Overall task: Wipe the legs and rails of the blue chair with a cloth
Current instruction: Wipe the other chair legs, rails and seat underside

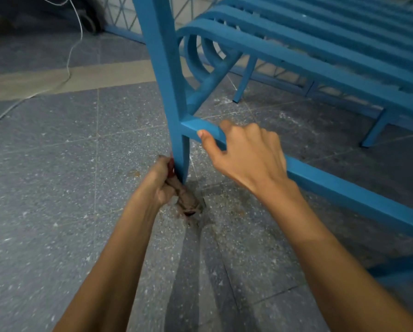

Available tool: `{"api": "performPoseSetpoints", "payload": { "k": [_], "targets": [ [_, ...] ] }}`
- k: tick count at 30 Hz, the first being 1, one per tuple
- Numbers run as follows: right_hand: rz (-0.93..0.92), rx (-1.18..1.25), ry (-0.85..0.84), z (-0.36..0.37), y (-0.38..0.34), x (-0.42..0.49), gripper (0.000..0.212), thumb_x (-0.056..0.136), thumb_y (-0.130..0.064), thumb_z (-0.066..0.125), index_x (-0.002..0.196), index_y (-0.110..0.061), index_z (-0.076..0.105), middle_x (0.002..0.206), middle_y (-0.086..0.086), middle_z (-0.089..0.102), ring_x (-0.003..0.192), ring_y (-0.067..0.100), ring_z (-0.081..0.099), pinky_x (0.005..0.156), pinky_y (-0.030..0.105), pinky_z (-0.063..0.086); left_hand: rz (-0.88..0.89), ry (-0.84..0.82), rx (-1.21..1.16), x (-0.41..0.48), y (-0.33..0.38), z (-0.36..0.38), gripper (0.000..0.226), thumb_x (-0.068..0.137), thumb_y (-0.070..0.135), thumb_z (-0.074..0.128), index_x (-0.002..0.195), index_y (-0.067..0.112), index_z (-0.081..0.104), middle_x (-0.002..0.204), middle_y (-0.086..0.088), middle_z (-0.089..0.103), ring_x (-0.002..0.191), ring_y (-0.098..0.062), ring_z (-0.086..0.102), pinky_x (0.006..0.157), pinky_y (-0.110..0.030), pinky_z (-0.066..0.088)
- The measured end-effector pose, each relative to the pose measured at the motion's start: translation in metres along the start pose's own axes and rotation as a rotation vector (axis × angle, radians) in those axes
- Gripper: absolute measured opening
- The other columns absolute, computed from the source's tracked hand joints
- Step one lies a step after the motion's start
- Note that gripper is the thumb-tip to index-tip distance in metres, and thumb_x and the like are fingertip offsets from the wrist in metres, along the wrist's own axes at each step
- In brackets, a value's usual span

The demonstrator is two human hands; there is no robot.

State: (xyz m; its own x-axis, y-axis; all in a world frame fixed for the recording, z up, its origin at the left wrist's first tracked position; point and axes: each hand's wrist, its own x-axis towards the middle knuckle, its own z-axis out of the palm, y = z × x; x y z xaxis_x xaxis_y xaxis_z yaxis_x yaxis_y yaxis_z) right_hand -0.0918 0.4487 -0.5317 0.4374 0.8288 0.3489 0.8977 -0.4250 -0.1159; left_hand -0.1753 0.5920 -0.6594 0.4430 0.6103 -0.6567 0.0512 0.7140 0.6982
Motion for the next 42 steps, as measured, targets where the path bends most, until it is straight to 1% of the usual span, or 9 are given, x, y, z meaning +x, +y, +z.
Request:
{"api": "performPoseSetpoints", "payload": {
  "k": [6, 15, 21, 28, 31, 33, 37, 40, 42],
  "targets": [
    [0.017, 0.021, 0.015, 0.003, -0.001, 0.0, 0.051, 0.096, -0.054, 0.03, 0.096, -0.012, 0.059, 0.064, 0.004, 0.043, 0.06, 0.028, 0.044, 0.057, 0.033, 0.029, 0.51, 0.054, 0.184, -0.017, 0.012, 0.007, 0.041, 0.091, 0.046, 0.037, 0.077, 0.016, 0.061, 0.066, -0.001, 0.062, 0.059, -0.015, 0.057, 0.055, -0.026, 0.043],
    [0.011, -0.003, 0.01, 0.003, -0.002, 0.0, 0.052, 0.095, -0.055, 0.029, 0.096, -0.012, 0.059, 0.054, -0.002, 0.035, 0.056, 0.025, 0.043, 0.055, 0.031, 0.027, 0.308, -0.044, 0.411, 0.001, -0.012, -0.013, 0.057, 0.1, 0.042, 0.023, 0.096, 0.009, 0.069, 0.09, -0.013, 0.074, 0.076, -0.022, 0.07, 0.065, -0.03, 0.053],
    [0.006, 0.035, 0.002, 0.001, -0.003, 0.0, 0.049, 0.096, -0.053, 0.03, 0.102, -0.012, 0.057, 0.056, -0.002, 0.04, 0.057, 0.024, 0.048, 0.058, 0.031, 0.032, 0.493, -0.259, 0.127, -0.062, 0.044, 0.025, 0.064, 0.101, 0.035, 0.023, 0.054, 0.015, 0.062, 0.046, 0.001, 0.058, 0.039, -0.009, 0.054, 0.04, -0.013, 0.042],
    [-0.116, 0.602, 0.442, 0.038, -0.034, -0.056, 0.024, 0.09, -0.012, 0.049, 0.102, -0.002, 0.068, 0.1, 0.01, 0.064, 0.093, 0.022, 0.059, 0.083, 0.035, 0.049, 0.596, 0.139, -0.291, -0.071, -0.024, 0.018, 0.024, 0.093, 0.032, 0.051, 0.097, 0.013, 0.067, 0.094, -0.006, 0.068, 0.089, -0.019, 0.062, 0.089, -0.039, 0.049],
    [0.048, 0.734, 0.107, 0.085, -0.042, -0.082, 0.038, 0.093, -0.033, 0.046, 0.129, -0.026, 0.057, 0.136, -0.001, 0.052, 0.123, 0.017, 0.048, 0.104, 0.039, 0.04, 0.5, 0.128, -0.2, -0.083, -0.054, 0.014, 0.027, 0.098, 0.028, 0.049, 0.099, 0.01, 0.07, 0.094, -0.004, 0.073, 0.092, -0.018, 0.067, 0.088, -0.035, 0.052],
    [0.186, 1.06, -0.069, 0.099, -0.043, -0.088, 0.044, 0.097, -0.028, 0.049, 0.141, -0.033, 0.043, 0.146, -0.012, 0.042, 0.134, 0.005, 0.039, 0.109, 0.023, 0.034, 0.353, 0.014, -0.024, -0.085, -0.054, 0.009, 0.039, 0.096, 0.042, 0.047, 0.104, 0.012, 0.069, 0.098, -0.007, 0.074, 0.094, -0.019, 0.069, 0.088, -0.036, 0.054],
    [0.661, 1.5, -0.092, 0.122, -0.03, -0.092, 0.067, 0.085, 0.004, 0.059, 0.136, -0.036, 0.043, 0.125, -0.011, 0.061, 0.11, 0.002, 0.06, 0.085, 0.016, 0.05, 0.046, -0.356, 0.416, -0.086, -0.03, -0.004, 0.078, 0.085, 0.067, 0.028, 0.133, 0.01, 0.05, 0.13, -0.008, 0.059, 0.118, -0.021, 0.058, 0.104, -0.037, 0.044],
    [1.113, 1.611, -0.088, 0.142, -0.017, -0.087, 0.061, 0.081, 0.01, 0.052, 0.131, -0.024, 0.048, 0.114, 0.009, 0.067, 0.092, 0.021, 0.067, 0.065, 0.028, 0.055, 0.028, -0.404, 0.856, -0.078, 0.01, -0.025, 0.058, 0.091, 0.06, 0.04, 0.123, 0.017, 0.06, 0.126, -0.001, 0.063, 0.116, -0.019, 0.059, 0.102, -0.04, 0.044],
    [1.198, 1.572, -0.094, 0.155, -0.018, -0.077, 0.061, 0.084, 0.011, 0.047, 0.134, -0.024, 0.044, 0.116, 0.012, 0.064, 0.086, 0.023, 0.065, 0.059, 0.03, 0.054, 0.156, -0.217, 1.047, -0.069, 0.037, -0.034, 0.031, 0.095, 0.041, 0.05, 0.102, 0.017, 0.069, 0.104, 0.0, 0.072, 0.104, -0.019, 0.063, 0.088, -0.036, 0.048]
  ]
}}
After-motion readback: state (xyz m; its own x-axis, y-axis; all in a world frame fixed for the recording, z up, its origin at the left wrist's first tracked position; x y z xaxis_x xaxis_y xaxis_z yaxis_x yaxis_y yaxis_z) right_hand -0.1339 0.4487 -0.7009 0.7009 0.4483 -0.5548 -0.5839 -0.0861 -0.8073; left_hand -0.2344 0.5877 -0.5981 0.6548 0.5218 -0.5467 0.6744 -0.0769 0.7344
